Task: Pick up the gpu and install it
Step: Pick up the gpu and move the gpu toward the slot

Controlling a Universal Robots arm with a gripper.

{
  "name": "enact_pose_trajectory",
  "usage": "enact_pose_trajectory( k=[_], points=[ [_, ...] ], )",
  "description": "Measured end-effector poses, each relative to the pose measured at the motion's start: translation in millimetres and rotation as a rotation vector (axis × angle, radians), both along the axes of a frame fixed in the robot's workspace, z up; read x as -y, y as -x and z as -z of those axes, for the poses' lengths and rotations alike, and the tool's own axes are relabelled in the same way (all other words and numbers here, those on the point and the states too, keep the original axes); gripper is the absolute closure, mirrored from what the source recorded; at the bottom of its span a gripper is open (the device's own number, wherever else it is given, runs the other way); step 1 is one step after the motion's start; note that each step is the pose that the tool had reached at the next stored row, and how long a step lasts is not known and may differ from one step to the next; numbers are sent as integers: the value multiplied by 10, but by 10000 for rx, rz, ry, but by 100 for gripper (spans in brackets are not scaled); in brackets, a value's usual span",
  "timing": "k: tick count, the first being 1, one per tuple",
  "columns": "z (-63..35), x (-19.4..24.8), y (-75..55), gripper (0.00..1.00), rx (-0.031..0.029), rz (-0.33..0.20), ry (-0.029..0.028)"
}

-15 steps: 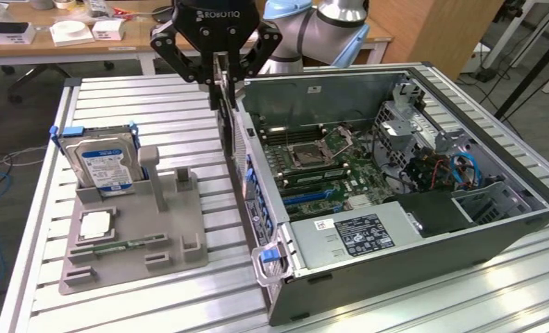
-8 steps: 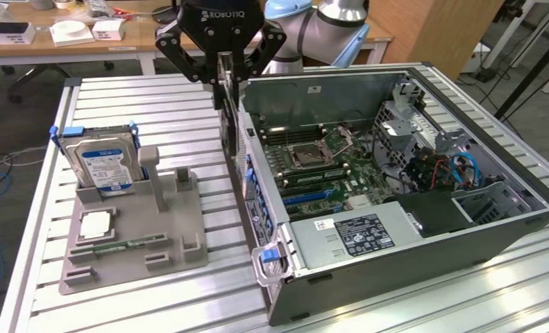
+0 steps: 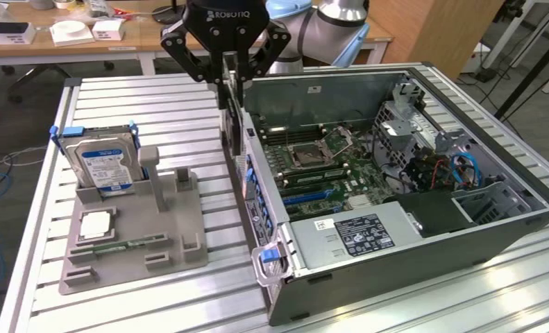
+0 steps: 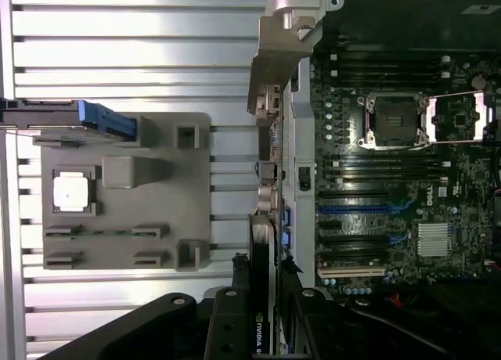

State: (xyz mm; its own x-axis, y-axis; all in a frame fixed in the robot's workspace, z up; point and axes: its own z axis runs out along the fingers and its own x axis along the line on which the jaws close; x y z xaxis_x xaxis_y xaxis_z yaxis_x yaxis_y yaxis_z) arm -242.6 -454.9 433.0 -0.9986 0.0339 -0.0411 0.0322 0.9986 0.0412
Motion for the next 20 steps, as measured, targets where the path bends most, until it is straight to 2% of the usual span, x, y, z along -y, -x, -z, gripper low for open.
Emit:
enact_pose_trajectory(
  k=[20],
  points=[
    [0,0,-133,74,0,0,-1]
  ],
)
